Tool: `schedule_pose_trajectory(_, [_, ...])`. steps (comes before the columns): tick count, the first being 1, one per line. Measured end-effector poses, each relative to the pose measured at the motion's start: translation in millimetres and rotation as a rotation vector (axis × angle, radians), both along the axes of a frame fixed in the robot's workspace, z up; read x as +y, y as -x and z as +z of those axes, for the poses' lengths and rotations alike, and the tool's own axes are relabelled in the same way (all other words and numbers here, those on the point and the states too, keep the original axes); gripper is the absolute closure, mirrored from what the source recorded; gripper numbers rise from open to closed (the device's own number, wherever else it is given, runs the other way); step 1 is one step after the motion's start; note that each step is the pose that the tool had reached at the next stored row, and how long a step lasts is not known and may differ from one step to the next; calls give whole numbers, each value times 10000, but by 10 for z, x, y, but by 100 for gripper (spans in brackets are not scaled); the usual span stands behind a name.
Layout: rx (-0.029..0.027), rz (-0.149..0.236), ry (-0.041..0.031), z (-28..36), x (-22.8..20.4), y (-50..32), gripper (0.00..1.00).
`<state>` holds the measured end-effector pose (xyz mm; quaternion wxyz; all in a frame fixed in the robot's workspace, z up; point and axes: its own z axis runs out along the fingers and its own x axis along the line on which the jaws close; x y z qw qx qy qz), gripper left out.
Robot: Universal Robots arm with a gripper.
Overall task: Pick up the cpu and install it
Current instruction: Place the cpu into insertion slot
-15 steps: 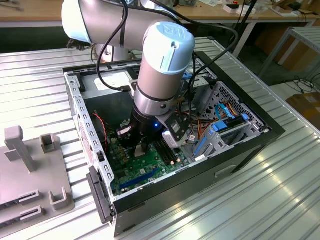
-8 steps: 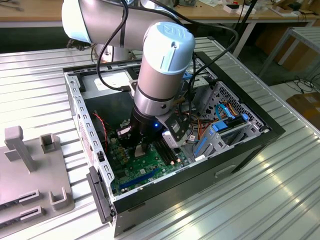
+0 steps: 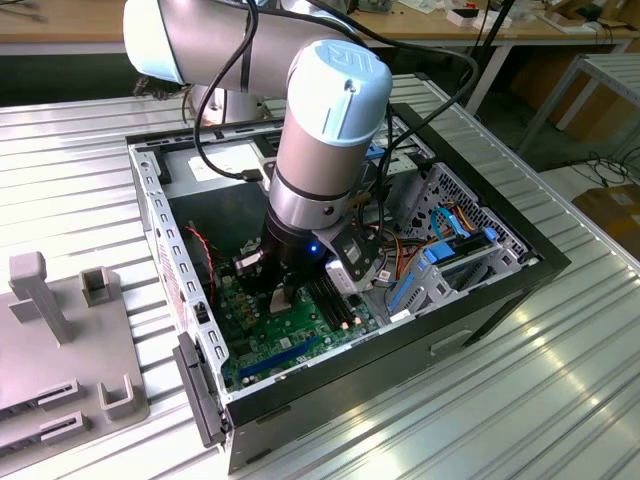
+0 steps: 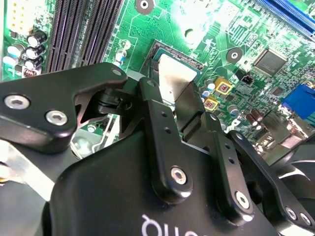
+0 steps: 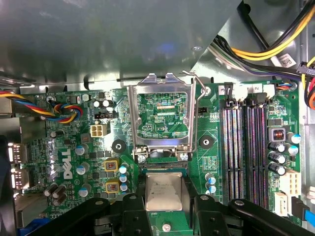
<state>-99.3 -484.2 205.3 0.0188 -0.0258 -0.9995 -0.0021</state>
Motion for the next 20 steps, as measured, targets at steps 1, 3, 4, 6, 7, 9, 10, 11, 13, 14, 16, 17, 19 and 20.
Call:
schedule_pose_trajectory(1, [-1, 14, -1, 0, 0, 0, 61])
schedule_pose_trajectory(3, [1, 67, 1, 0, 0, 0, 61])
schedule_pose_trajectory(4, [0, 94, 1, 0, 0, 0, 61])
schedule_pose_trajectory(6, [0, 151, 0, 0, 0, 0, 61])
schedule_pose_trajectory(7, [0, 171, 0, 0, 0, 0, 61])
schedule_pose_trajectory(9, [0, 256, 0, 0, 0, 0, 61])
schedule_pose_trajectory(10, [0, 289, 0, 0, 0, 0, 61])
schedule_pose_trajectory(11, [0, 311, 0, 0, 0, 0, 61])
schedule_pose_trajectory(13, [0, 312, 0, 0, 0, 0, 61])
schedule_pose_trajectory(14, [0, 312, 0, 0, 0, 0, 61])
schedule_pose_trajectory(16, [0, 312, 0, 1, 0, 0, 61])
schedule_pose_trajectory(17, [0, 312, 2, 4, 0, 0, 61])
schedule_pose_trajectory(19, [0, 312, 2, 5, 0, 0, 61])
schedule_pose_trajectory(20, [-1, 312, 2, 5, 0, 0, 61])
